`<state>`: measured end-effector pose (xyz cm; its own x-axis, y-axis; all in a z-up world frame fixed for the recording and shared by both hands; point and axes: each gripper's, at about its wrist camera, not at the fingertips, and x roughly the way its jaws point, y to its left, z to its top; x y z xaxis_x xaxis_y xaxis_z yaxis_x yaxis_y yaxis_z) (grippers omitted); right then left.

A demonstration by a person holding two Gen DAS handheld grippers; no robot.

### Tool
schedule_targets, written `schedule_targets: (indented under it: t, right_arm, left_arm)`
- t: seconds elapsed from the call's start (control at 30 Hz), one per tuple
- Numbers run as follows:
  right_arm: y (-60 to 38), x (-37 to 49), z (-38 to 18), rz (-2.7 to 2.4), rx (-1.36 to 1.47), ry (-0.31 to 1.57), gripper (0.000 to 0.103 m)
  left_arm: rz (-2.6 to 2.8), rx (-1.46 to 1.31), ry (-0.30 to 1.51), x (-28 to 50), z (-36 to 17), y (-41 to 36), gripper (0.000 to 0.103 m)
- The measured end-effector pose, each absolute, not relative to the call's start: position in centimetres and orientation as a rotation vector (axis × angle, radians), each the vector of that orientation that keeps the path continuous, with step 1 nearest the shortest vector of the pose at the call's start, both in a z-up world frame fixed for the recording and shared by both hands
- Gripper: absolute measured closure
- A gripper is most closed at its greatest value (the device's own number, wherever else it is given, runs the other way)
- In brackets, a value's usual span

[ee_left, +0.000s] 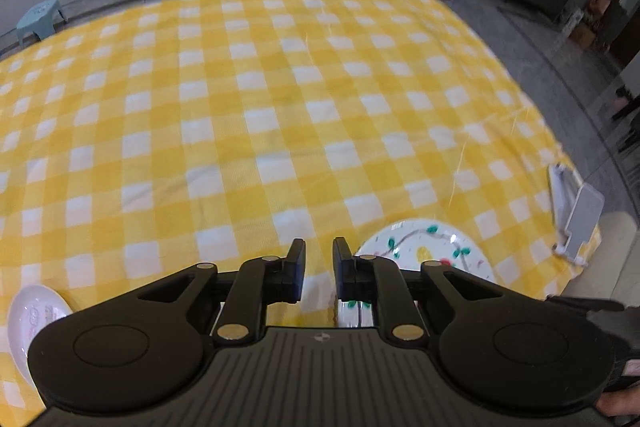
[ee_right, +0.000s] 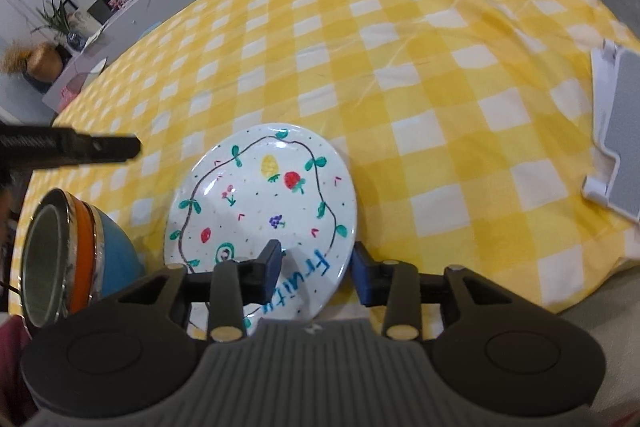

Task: Organize plates and bowls
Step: 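Lower the fruity plate onto the cloth and open both tools, then move both tools to the small white bowl with stickers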

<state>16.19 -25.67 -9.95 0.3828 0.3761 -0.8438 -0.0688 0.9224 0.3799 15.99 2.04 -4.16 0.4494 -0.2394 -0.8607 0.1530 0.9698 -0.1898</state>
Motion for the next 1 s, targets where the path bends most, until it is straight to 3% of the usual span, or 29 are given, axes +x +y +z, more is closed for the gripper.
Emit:
schedule_targets:
  t: [0.43,0.63,0.77,1.0]
  right_arm:
    - [-25.0,16.2,-8.2,0.289,0.184,1.004,0.029]
    - [-25.9,16.1,-7.8,0.274,0.235,0.979,0.025]
    - [-26.1,16.0,-7.3,0.284,0.266,0.950,0.021]
    - [-26.6,16.4,-6.5,0.322,0.321,0.973,0.021]
  left_arm:
    - [-0.173,-0.186,1.018,15.2,-2.0,4.9,0.077]
    - [-0.102,-0.187,0.930,14.0,0.6,7.1,0.064]
    - [-0.017,-0.182,0.857,12.2,2.3,9.4,0.049]
    - [0.166,-0.195,0.784,9.4,3.0,14.2,0.040]
